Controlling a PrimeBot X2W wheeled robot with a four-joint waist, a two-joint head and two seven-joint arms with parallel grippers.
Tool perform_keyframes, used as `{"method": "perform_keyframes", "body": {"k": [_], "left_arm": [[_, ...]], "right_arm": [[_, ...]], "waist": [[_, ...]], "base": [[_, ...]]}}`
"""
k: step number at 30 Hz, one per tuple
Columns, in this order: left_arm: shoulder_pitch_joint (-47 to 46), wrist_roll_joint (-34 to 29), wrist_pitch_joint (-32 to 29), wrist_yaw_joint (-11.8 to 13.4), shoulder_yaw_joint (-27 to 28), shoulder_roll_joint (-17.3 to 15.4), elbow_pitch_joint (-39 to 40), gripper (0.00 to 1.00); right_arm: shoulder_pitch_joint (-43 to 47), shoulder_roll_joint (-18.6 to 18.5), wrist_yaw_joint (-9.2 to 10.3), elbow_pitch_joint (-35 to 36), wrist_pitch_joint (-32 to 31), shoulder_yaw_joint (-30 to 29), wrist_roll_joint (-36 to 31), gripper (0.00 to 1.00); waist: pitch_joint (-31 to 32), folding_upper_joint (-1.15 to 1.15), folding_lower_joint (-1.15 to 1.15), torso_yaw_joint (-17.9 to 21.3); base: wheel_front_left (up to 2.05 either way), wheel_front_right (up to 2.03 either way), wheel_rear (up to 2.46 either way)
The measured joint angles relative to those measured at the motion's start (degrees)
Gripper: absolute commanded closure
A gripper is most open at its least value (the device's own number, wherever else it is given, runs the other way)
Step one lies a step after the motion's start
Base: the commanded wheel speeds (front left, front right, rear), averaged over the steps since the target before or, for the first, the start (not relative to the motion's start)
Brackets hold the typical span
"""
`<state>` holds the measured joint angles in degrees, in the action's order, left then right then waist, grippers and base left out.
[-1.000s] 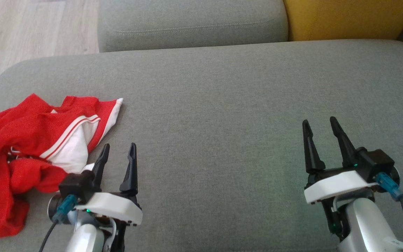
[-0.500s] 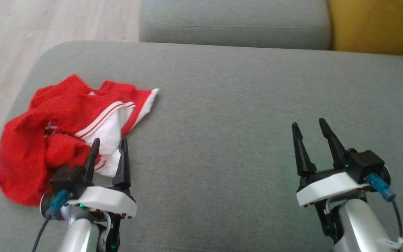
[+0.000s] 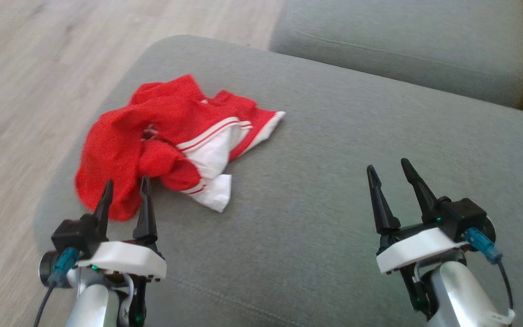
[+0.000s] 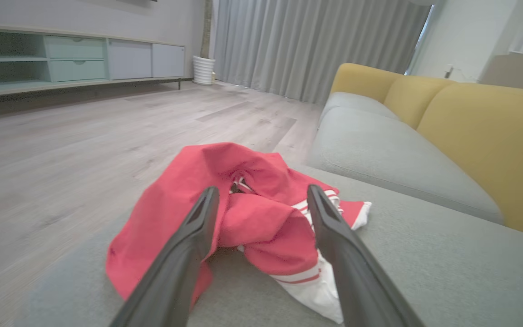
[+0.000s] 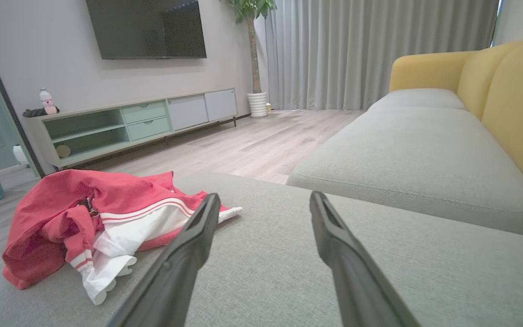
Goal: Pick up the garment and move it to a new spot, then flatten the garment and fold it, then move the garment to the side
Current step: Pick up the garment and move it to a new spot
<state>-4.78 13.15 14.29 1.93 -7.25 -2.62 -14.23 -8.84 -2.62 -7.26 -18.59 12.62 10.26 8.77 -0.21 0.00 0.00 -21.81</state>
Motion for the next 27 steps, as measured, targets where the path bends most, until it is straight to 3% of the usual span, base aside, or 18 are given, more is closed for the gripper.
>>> {"method": "perform_keyframes", "body": {"k": [9,22,27], "left_arm": [[1.3,-0.46,0.0,0.12,1.49,-0.01,1.33,0.0],[2.47,0.11,0.0,0.52,4.48,0.01,3.98,0.0],[2.29,0.11,0.0,-1.15,5.28,0.03,3.2,0.0]], "right_arm": [[-0.1,0.01,0.0,-0.88,0.49,2.26,0.7,0.0],[-3.01,-0.03,0.0,-3.89,0.57,4.67,1.3,0.0],[-2.72,-0.02,0.0,-3.54,0.83,2.36,1.22,0.0]], "waist": [[0.18,0.0,0.0,-7.42],[-0.98,0.0,0.0,-8.23],[-1.2,0.0,0.0,-7.99]], "base": [[0.0,0.0,0.0],[0.0,0.0,0.0],[0.0,0.0,0.0]]}}
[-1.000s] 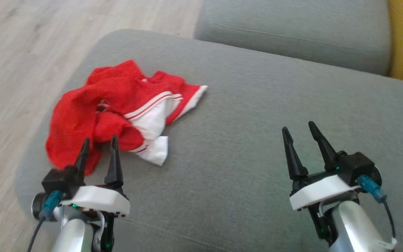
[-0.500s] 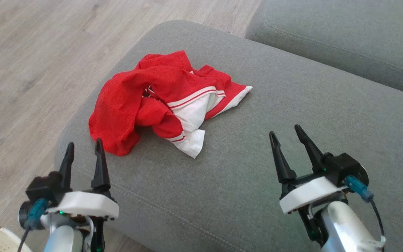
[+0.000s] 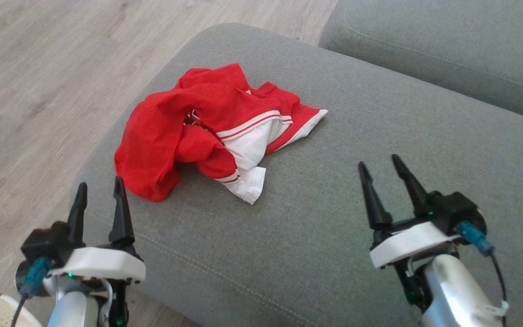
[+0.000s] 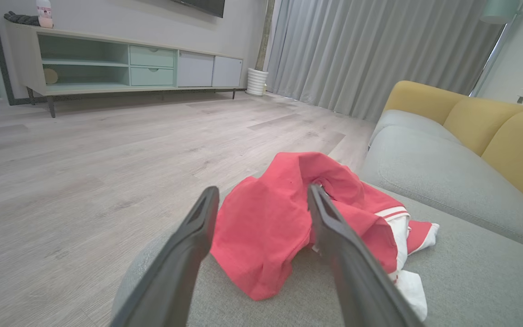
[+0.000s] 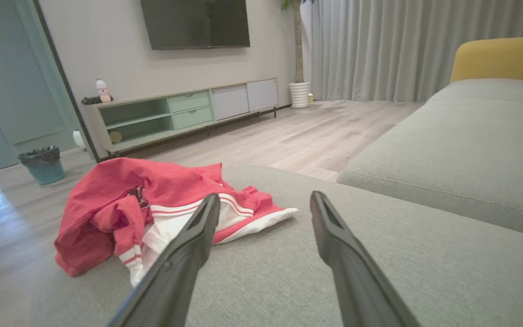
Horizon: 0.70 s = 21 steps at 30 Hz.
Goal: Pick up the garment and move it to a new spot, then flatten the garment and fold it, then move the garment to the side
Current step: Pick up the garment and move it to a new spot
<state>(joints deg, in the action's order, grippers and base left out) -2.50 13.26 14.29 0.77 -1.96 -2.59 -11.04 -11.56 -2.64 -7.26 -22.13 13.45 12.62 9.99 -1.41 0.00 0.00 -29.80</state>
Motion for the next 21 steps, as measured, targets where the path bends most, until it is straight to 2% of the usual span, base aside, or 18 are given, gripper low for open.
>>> {"method": "perform_keyframes", "body": {"k": [6,12,16,21], "left_arm": [[-3.82,0.02,0.0,-2.7,1.48,-0.43,-2.44,0.0],[-12.0,1.89,-0.14,-5.06,2.68,-2.82,-6.98,0.0],[-18.68,5.27,-4.33,-6.53,2.69,-4.1,-12.14,0.0],[-25.33,6.49,-9.95,-7.43,1.49,-7.23,-17.94,0.0]], "right_arm": [[1.91,0.01,0.0,3.04,0.13,-5.02,-1.25,0.0],[1.87,-0.01,0.0,8.32,-2.41,-9.57,-3.8,0.0],[1.77,-0.02,0.0,12.22,-4.37,-11.98,-5.88,0.0],[1.3,-0.02,0.0,16.34,-5.25,-15.12,-6.53,0.0]], "waist": [[-1.55,0.0,0.0,0.57],[-5.17,0.0,0.0,2.95],[-7.98,0.0,0.0,4.81],[-10.98,0.0,0.0,7.87]], "base": [[0.0,0.0,0.0],[0.0,0.0,0.0],[0.0,0.0,0.0],[0.0,0.0,0.0]]}}
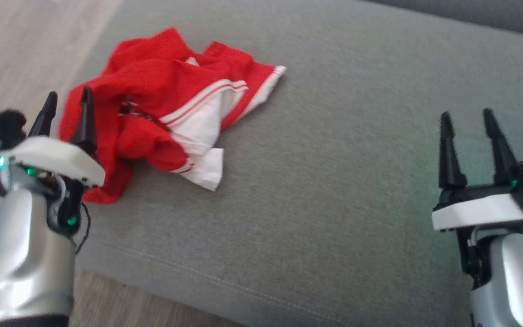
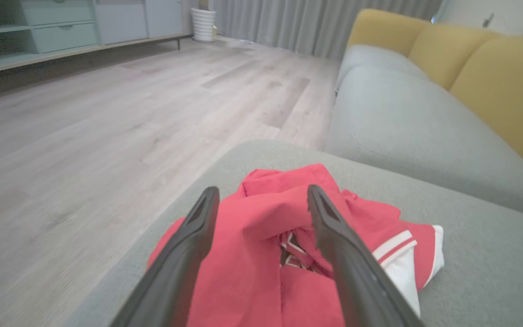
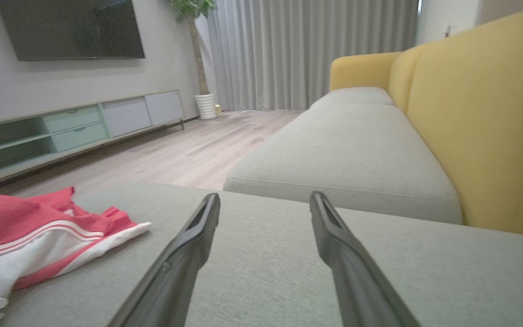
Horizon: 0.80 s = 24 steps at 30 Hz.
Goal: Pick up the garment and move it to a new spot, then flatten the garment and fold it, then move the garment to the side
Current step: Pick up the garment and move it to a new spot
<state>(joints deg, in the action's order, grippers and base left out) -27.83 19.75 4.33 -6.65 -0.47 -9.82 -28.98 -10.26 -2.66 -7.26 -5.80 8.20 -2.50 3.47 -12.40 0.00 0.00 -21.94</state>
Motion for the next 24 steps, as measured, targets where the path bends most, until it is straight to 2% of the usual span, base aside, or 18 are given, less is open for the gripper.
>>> {"method": "perform_keyframes", "body": {"k": [6,11,16,22,23,24], "left_arm": [[-5.85,2.93,-6.34,-0.48,-3.05,-2.53,-5.7,0.0],[-10.93,6.33,-10.9,-0.7,-8.36,-5.68,-9.72,0.0],[-14.69,6.7,-11.88,-0.9,-11.88,-8.82,-14.74,0.0],[-17.14,6.65,-11.88,-0.91,-14.35,-10.04,-21.26,0.0],[-17.46,6.65,-11.74,-0.91,-14.62,-10.04,-22.04,0.54],[-17.8,6.71,-11.71,-0.91,-15.13,-10.04,-22.84,1.0]], "right_arm": [[-0.79,-0.01,0.0,2.3,-1.24,0.13,0.2,0.0],[-1.73,-0.05,0.0,3.83,-1.68,0.23,0.14,0.0],[-2.18,-0.05,0.0,4.47,-2.05,1.14,-0.02,0.0],[-2.61,-0.07,0.0,4.77,-2.16,1.74,-0.02,0.0],[-2.75,-0.07,0.0,4.77,-2.15,1.75,-0.02,0.0],[-2.9,-0.07,0.0,4.74,-2.15,1.77,-0.02,0.0]], "waist": [[-3.42,0.0,0.0,2.89],[-6.29,0.0,0.0,5.7],[-8.52,0.0,0.0,7.96],[-10.09,0.0,0.0,10.01],[-10.23,0.0,0.0,10.2],[-10.32,0.0,0.0,10.35]], "base": [[0.0,0.0,0.0],[0.0,0.0,0.0],[0.0,0.0,0.0],[0.0,0.0,0.0],[0.0,0.0,0.0],[0.0,0.0,0.0]]}}
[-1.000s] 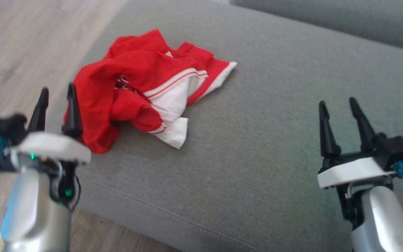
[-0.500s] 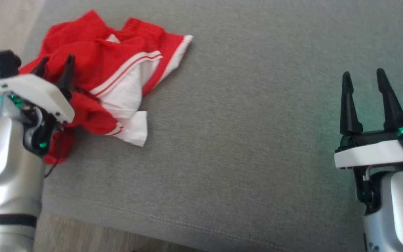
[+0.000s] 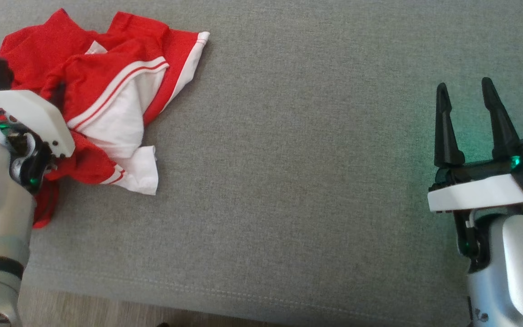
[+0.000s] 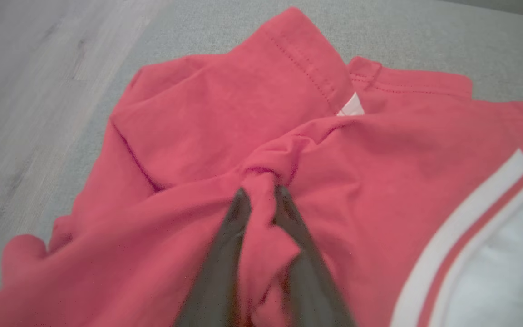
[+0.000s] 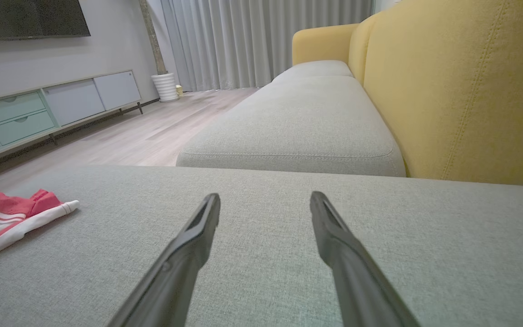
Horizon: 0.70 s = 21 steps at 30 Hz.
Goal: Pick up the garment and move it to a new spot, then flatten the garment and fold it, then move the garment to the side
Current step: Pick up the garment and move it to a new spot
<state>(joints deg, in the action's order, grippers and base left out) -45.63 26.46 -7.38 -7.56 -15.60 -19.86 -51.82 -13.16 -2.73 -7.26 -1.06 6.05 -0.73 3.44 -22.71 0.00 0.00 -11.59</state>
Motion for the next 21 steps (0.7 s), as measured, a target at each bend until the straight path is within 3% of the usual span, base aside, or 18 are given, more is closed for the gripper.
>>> {"method": "perform_keyframes", "body": {"k": [11,14,21], "left_arm": [[-1.07,3.41,12.96,0.0,-1.14,0.1,-0.58,1.0],[-1.36,4.04,17.7,0.01,-0.85,0.42,2.3,1.0],[-1.49,5.65,20.9,1.47,1.27,2.27,12.6,1.0]], "right_arm": [[-0.3,0.0,0.0,-2.76,1.11,2.56,0.2,0.0],[-0.09,-0.01,0.0,-4.72,2.21,3.44,1.19,0.0],[1.31,0.0,0.0,-7.24,3.55,3.58,2.12,0.0]], "waist": [[3.63,0.0,0.0,0.25],[6.49,0.0,0.0,0.55],[11.82,0.0,0.0,1.11]], "base": [[0.0,0.0,0.0],[0.0,0.0,0.0],[0.0,0.0,0.0]]}}
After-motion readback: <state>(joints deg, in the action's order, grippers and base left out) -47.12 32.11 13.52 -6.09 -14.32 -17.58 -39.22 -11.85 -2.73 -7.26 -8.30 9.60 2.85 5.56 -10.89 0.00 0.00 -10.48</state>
